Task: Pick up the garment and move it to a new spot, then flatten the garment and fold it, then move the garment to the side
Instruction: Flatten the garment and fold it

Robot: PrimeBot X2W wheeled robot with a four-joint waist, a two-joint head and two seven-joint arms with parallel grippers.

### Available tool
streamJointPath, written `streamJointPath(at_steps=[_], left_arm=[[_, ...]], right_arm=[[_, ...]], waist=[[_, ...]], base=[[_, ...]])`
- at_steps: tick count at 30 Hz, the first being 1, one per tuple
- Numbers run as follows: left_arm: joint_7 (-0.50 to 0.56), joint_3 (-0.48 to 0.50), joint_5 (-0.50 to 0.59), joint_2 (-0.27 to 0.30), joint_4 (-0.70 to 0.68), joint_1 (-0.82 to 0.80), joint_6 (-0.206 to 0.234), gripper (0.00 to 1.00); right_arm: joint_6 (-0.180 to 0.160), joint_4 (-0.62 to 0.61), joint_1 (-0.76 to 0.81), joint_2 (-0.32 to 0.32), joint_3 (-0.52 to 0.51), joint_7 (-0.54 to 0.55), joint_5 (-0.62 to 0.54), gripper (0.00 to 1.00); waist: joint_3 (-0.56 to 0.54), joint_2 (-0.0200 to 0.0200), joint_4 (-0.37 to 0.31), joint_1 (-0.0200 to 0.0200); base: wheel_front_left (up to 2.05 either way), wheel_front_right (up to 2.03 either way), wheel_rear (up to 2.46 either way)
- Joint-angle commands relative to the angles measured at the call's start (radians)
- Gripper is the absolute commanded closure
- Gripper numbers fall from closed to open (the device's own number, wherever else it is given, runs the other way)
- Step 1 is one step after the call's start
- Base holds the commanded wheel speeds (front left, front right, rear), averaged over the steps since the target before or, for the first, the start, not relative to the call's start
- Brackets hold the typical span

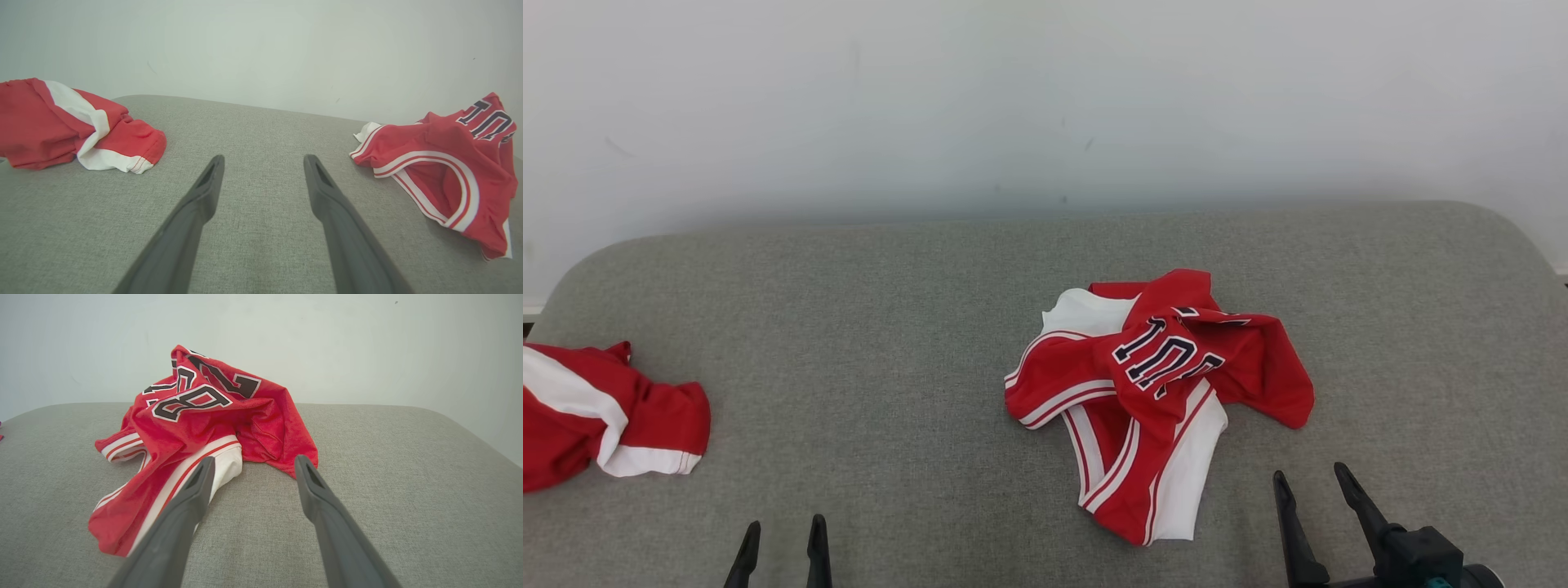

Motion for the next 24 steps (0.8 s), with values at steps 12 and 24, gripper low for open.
streamJointPath(at_steps=[12,24], left_arm=[[-0.003,-0.027,-0.010,0.003,0.005,0.007,-0.002,0.00],[-0.003,-0.107,-0.036,0.053,0.092,-0.068,-0.002,0.00]], right_arm=[[-0.002,0.011,-0.012,-0.002,0.021,-0.012,0.032,0.00],[-0.002,0.020,-0.024,-0.002,0.036,-0.019,0.042,0.00]], waist=[[0.005,-0.0001,-0.017,0.0000],[0.011,-0.0001,-0.050,0.0000]], base=[[0.00,0.00,0.00],[0.00,0.00,0.00]])
